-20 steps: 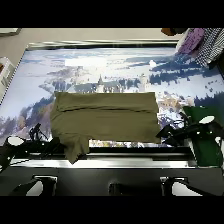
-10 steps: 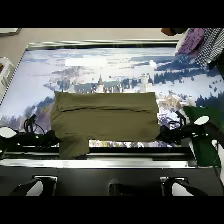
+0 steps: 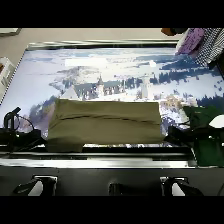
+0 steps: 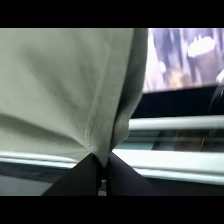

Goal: Fold the clothes and pants, and hang the long-sleeved shirts on hangers.

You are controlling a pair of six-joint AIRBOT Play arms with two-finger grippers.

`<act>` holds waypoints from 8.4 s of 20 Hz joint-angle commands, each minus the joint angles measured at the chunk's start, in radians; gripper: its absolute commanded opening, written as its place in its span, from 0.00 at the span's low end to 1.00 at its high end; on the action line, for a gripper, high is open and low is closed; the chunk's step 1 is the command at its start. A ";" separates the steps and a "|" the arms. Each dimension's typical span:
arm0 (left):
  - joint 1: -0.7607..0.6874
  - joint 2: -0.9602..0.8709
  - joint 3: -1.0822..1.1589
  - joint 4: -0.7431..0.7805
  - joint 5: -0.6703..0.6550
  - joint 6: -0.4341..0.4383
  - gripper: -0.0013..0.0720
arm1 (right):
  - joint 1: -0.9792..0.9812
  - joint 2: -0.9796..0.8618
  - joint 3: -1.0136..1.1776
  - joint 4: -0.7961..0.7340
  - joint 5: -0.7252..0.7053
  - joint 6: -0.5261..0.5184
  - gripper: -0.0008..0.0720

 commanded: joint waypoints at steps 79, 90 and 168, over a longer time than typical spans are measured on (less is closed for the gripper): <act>-1.031 -1.265 0.985 -0.545 0.830 -0.241 0.04 | 0.058 -0.358 0.922 -0.187 0.169 0.227 0.05; -1.172 -1.356 0.988 -0.692 1.053 -0.386 0.04 | 0.058 -0.289 0.922 -0.159 0.174 0.282 0.05; -0.211 -0.481 1.001 0.065 0.034 -0.164 0.04 | 0.232 -0.775 0.644 0.415 -0.218 -0.089 0.05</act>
